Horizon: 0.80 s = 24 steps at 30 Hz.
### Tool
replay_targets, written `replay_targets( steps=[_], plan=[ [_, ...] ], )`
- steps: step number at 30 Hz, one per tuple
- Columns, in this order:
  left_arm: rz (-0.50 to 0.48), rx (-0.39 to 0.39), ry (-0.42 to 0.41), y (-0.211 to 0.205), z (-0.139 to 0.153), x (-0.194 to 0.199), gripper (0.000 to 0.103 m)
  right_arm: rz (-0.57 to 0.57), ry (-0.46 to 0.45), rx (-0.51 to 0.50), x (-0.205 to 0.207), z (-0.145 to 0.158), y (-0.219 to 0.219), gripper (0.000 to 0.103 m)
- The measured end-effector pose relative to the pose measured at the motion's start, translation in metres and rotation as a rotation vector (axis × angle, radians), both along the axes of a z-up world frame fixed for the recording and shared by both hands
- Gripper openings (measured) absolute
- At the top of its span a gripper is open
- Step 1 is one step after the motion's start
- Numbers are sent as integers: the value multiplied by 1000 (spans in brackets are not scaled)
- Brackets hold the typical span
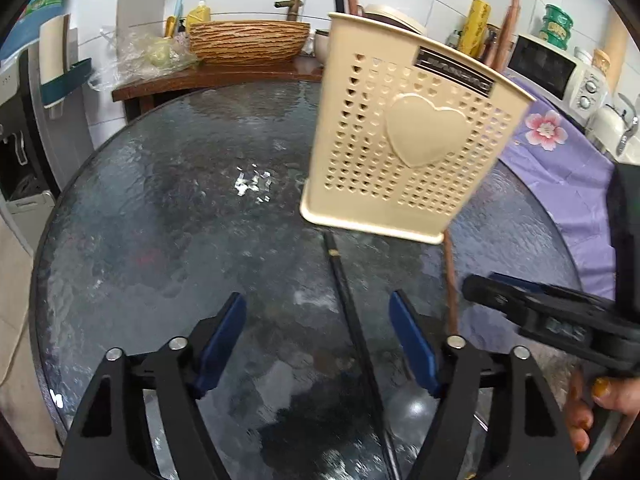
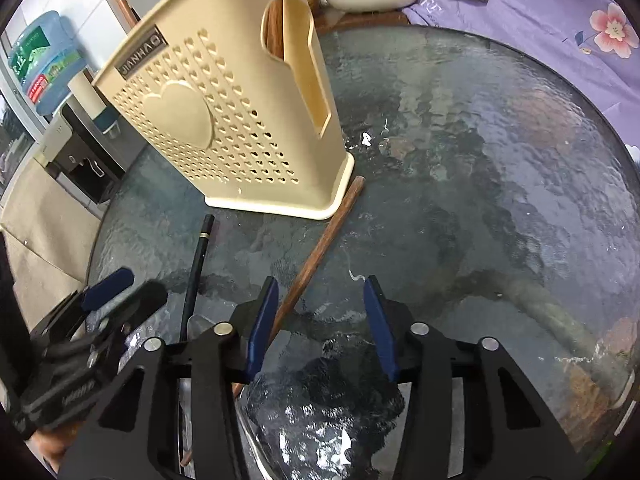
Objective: Organize utensils
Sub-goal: 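Move both grippers down to the black chopstick and a brown chopstick, then grasp the black chopstick with the left gripper while the right gripper grasps a brown chopstick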
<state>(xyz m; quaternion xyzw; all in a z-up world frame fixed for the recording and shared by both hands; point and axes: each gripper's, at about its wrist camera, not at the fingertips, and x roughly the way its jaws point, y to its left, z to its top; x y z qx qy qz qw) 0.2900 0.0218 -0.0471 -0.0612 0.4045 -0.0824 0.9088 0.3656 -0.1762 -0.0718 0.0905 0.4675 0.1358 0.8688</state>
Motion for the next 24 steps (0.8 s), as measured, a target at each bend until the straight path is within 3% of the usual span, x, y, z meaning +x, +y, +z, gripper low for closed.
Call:
replay_targets(
  steps=[12,24],
  plan=[
    [-51,29,-15,-17,-3,-29,64,-47,13,-103,29,-1,18,32],
    [-16,103,33,-18,-10,23,52,-63,-2,-246,44,0,43,23]
  ],
)
